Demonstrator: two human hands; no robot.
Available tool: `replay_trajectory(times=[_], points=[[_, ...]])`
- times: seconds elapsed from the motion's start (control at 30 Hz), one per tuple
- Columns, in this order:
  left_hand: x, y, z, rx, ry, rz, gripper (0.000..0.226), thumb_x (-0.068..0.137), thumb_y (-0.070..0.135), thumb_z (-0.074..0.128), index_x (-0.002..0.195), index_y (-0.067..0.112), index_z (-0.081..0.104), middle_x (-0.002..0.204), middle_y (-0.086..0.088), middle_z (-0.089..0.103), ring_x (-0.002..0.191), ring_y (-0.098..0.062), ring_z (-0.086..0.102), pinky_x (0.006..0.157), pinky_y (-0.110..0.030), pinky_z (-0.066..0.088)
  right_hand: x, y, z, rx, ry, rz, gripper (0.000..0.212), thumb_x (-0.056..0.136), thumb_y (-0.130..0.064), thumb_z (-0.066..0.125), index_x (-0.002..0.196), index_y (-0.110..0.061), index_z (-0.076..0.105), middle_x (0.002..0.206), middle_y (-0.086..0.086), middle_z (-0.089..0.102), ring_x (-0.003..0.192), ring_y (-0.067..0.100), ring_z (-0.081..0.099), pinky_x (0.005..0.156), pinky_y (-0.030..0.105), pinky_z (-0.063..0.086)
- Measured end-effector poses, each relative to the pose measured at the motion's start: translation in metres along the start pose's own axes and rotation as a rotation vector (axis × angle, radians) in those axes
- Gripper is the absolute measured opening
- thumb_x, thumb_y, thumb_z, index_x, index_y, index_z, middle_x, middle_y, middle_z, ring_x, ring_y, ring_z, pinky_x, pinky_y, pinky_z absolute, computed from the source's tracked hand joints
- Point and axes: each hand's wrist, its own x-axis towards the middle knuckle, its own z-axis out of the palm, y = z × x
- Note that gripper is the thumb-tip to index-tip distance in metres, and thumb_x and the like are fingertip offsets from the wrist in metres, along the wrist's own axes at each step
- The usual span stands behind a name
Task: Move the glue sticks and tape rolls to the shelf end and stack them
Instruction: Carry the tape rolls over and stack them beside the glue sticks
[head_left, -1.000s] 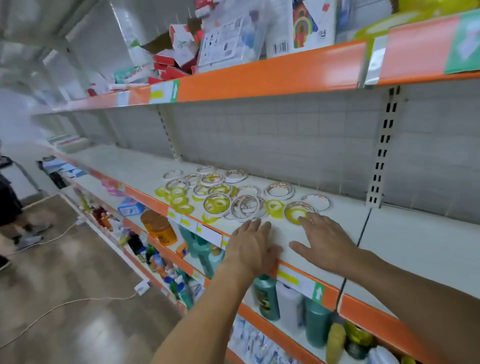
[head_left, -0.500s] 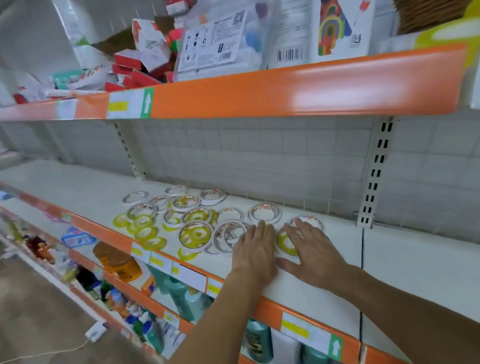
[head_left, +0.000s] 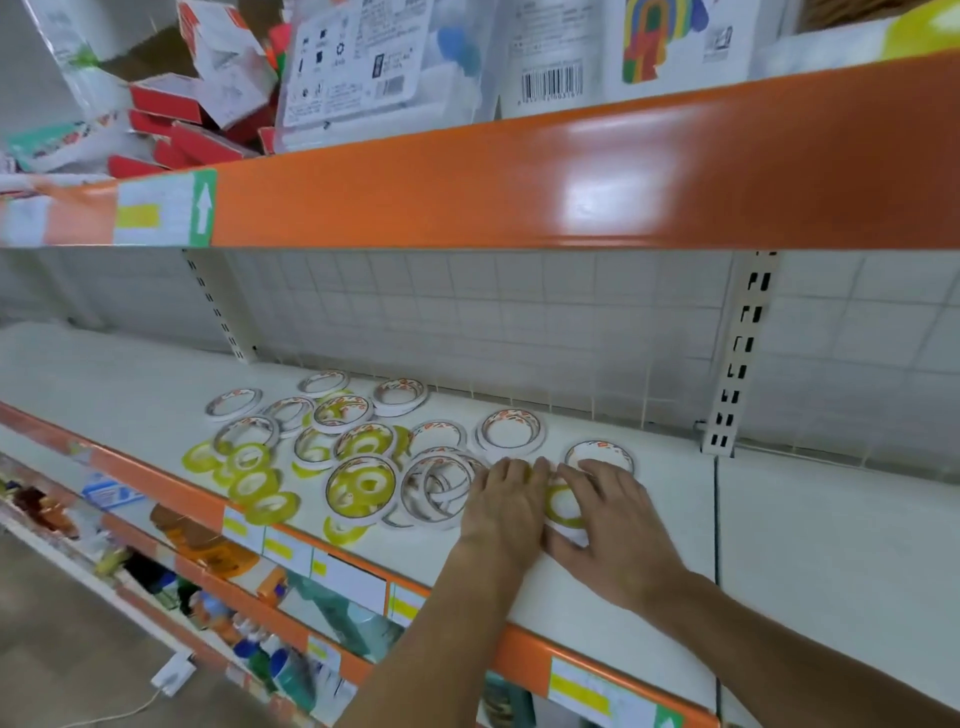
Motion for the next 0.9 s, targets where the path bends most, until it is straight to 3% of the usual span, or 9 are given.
replay_trajectory(times=[0.17, 0.23, 0.37, 0.63, 0.8, 0.9], points=[[0.001, 0.0, -0.002, 0.021, -0.019, -0.048, 0.05, 0.092, 0.012, 0.051, 0.139, 0.006, 0.035, 0.134, -0.013, 0.042, 0.126, -0.033, 0.04, 0.106, -0.04, 0.037, 0.0, 0.001, 0.001, 0.014, 0.08, -0.007, 0.086, 0.072, -0.076, 0.048, 0.136, -0.018, 0.056, 0.125, 0.002, 0.054, 0.118, 0.024, 0.051, 0.098, 0.032, 0.039], [-0.004, 0.001, -0.008, 0.012, -0.023, -0.074, 0.039, 0.093, 0.009, 0.047, 0.131, 0.007, 0.042, 0.129, -0.014, 0.045, 0.124, -0.033, 0.042, 0.105, -0.037, 0.037, -0.001, 0.001, 0.001, 0.015, 0.096, -0.007, 0.092, 0.068, -0.08, 0.049, 0.135, -0.017, 0.056, 0.122, 0.002, 0.054, 0.115, 0.024, 0.052, 0.096, 0.033, 0.041], [-0.017, 0.001, -0.012, -0.056, 0.091, -0.084, 0.04, 0.094, 0.004, 0.046, 0.134, 0.011, 0.045, 0.129, -0.012, 0.05, 0.125, -0.028, 0.042, 0.106, -0.029, 0.031, 0.002, 0.0, -0.002, 0.036, 0.061, 0.028, 0.108, 0.061, -0.09, 0.045, 0.141, -0.018, 0.051, 0.125, 0.0, 0.05, 0.118, 0.021, 0.046, 0.098, 0.032, 0.037], [-0.025, 0.009, -0.01, -0.015, 0.054, -0.142, 0.041, 0.097, 0.004, 0.04, 0.138, 0.005, 0.036, 0.139, -0.017, 0.041, 0.134, -0.034, 0.036, 0.111, -0.035, 0.029, 0.001, -0.002, -0.006, 0.026, 0.002, 0.0, 0.106, 0.065, -0.085, 0.033, 0.147, -0.018, 0.044, 0.14, -0.002, 0.047, 0.13, 0.021, 0.041, 0.105, 0.031, 0.029], [-0.023, -0.001, -0.005, -0.22, 0.023, -0.145, 0.046, 0.094, 0.008, 0.053, 0.138, 0.013, 0.041, 0.135, -0.014, 0.046, 0.125, -0.029, 0.045, 0.103, -0.03, 0.036, -0.004, -0.002, -0.011, 0.081, 0.008, 0.023, 0.095, 0.073, -0.076, 0.062, 0.147, -0.019, 0.042, 0.138, -0.004, 0.046, 0.129, 0.02, 0.039, 0.105, 0.029, 0.028], [-0.023, -0.002, -0.009, -0.203, 0.0, -0.115, 0.047, 0.093, 0.012, 0.057, 0.138, 0.012, 0.042, 0.132, -0.016, 0.048, 0.12, -0.031, 0.051, 0.1, -0.031, 0.04, -0.007, 0.002, -0.022, 0.054, -0.026, 0.019, 0.093, 0.076, -0.069, 0.066, 0.15, -0.021, 0.034, 0.142, -0.004, 0.041, 0.132, 0.02, 0.034, 0.108, 0.027, 0.023]])
